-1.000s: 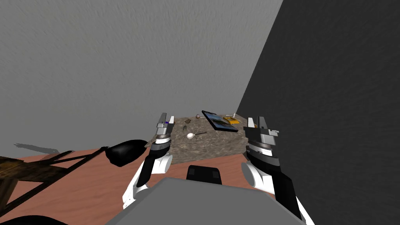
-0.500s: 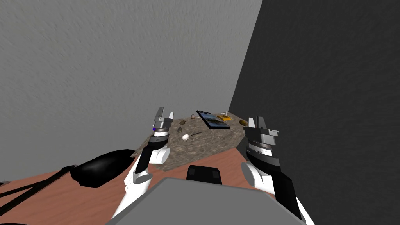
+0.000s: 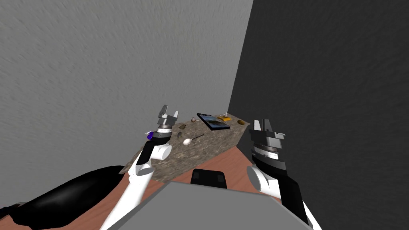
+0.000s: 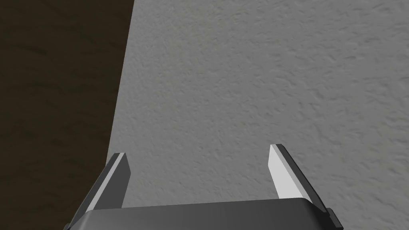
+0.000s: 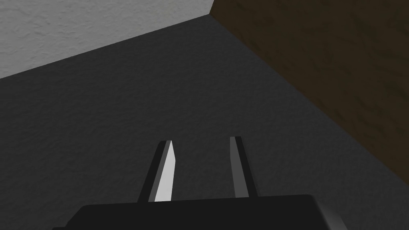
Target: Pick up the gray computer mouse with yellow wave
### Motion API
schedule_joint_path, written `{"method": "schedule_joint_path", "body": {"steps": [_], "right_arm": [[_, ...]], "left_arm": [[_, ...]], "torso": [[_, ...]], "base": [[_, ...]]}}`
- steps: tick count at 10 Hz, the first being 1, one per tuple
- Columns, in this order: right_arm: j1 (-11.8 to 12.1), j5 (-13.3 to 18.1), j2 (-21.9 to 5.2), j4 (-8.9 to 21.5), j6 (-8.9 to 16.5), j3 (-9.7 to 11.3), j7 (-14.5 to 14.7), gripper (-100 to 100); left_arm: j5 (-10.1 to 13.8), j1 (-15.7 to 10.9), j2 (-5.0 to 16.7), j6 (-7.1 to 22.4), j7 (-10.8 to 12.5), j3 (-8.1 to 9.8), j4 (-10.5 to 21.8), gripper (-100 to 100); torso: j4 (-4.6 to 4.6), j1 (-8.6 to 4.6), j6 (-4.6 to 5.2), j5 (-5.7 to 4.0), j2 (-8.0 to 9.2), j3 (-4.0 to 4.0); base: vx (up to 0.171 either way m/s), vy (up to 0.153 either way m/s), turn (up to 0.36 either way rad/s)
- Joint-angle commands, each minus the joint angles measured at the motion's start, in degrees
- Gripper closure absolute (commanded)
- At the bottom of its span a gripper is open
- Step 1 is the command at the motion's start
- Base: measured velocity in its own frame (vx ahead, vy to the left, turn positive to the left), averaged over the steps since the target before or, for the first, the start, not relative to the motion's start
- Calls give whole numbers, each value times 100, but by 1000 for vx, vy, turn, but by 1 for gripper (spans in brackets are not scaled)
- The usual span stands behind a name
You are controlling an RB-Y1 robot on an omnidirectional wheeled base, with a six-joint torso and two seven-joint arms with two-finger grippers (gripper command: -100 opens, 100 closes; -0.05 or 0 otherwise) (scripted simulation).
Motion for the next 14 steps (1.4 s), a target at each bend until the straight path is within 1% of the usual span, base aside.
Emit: {"method": "schedule_joint_path", "body": {"steps": [1,2,3,4,5,6,7,8,9,10,11,12,13,14], "right_arm": [[0,0,0,0,0,0,0,0],[1,0,0,0,0,0,0,0],[0,0,0,0,0,0,0,0],[1,0,0,0,0,0,0,0],[0,0,0,0,0,0,0,0],[0,0,0,0,0,0,0,0],[1,0,0,0,0,-1,0,0],[0,0,0,0,0,0,0,0],[1,0,0,0,0,-1,0,0],[1,0,0,0,0,0,0,0],[2,0,0,0,0,-1,0,0],[1,0,0,0,0,0,0,0],[1,0,0,0,0,-1,0,0],[1,0,0,0,0,0,0,0]], "left_arm": [[152,-145,153,172,59,42,65,-100],[355,-301,387,377,142,107,153,-100],[355,-301,387,397,142,107,153,-100],[558,-446,638,628,219,161,250,-100],[741,-581,793,798,288,202,357,-100],[759,-581,901,885,288,202,357,-100],[957,-703,1103,1121,348,229,474,-100],[957,-703,1177,1146,348,229,474,-100],[1149,-811,1412,1341,400,243,598,-100],[1149,-811,1462,1415,400,243,598,-100],[1337,-905,1687,1639,441,244,730,-100],[1337,-905,1756,1690,441,244,730,-100],[1517,-984,1971,1929,473,230,869,-100],[1517,-984,2057,1970,473,230,869,-100]], "torso": [[0,0,0,0,0,0],[0,-4,-5,0,-1,0],[-1,-10,0,-2,-4,-2],[-1,-12,-5,-2,-6,-3],[-1,-8,-1,-2,-5,-3],[0,1,0,0,-1,-1],[0,0,-6,1,-1,0],[0,0,-2,1,-1,-1],[0,-4,-6,1,-5,-2],[-1,-5,-2,-1,-6,-3],[-1,-8,-7,0,-7,-3],[-1,-9,-2,-1,-5,-3],[0,-9,-7,-1,-4,-2],[0,-6,-3,-1,-2,-1]], "base": [[-32,55,-81],[-22,38,-209],[-19,39,-99],[-23,49,-180],[-43,78,-296],[-37,67,-131],[-36,64,-206],[-25,56,-108],[-25,52,-203],[-25,45,-103],[-32,45,-198],[-33,43,-109],[-40,54,-186],[-31,48,-107]]}}
